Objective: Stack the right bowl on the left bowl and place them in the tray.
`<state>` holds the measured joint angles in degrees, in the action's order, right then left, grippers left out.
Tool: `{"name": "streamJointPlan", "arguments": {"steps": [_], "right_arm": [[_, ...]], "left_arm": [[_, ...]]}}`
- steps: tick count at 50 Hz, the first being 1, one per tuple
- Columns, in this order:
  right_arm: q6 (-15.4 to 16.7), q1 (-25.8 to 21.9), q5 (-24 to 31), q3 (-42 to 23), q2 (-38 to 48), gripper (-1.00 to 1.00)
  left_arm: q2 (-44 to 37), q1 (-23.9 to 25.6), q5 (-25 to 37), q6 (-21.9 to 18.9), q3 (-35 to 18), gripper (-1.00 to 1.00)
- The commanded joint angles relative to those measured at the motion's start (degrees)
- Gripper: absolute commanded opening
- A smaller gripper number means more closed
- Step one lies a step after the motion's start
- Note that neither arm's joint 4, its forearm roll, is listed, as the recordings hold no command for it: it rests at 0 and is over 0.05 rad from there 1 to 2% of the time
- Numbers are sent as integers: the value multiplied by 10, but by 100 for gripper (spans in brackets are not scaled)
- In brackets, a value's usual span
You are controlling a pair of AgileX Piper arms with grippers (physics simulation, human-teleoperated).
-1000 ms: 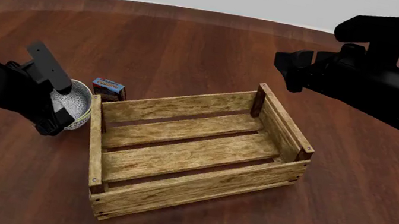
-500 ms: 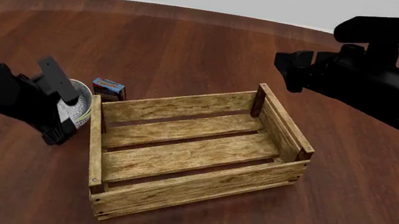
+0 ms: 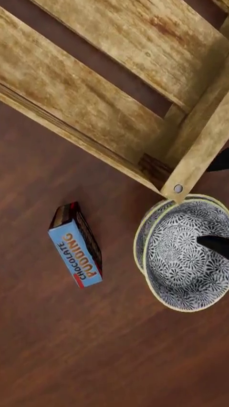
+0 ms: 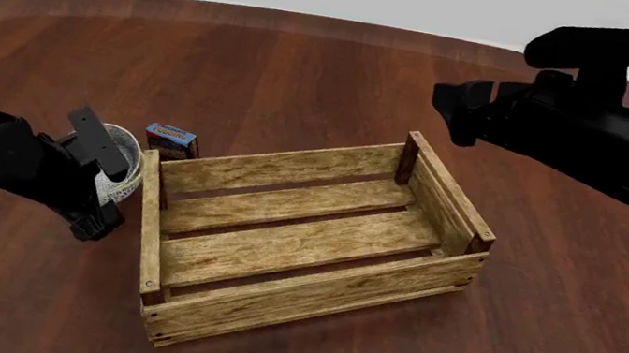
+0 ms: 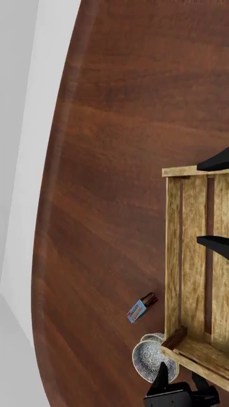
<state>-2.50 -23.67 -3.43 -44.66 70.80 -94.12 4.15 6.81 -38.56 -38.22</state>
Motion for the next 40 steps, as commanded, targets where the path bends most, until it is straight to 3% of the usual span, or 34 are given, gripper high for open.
{"name": "streamJointPlan", "arguments": {"steps": [1, 3, 4, 21, 40], "right_arm": [[-2, -8, 1, 2, -3, 100], [-3, -8, 1, 2, -2, 100], [-2, -8, 0, 2, -2, 100], [-2, -9, 1, 1, -1, 100], [-3, -14, 5, 4, -10, 100]], "left_arm": [[-28, 8, -26, 32, 5, 100], [-30, 12, -22, 37, 3, 100], [-29, 9, -26, 35, 5, -100], [-5, 9, -14, 50, 4, -100], [85, -14, 42, 61, -6, -100]]}}
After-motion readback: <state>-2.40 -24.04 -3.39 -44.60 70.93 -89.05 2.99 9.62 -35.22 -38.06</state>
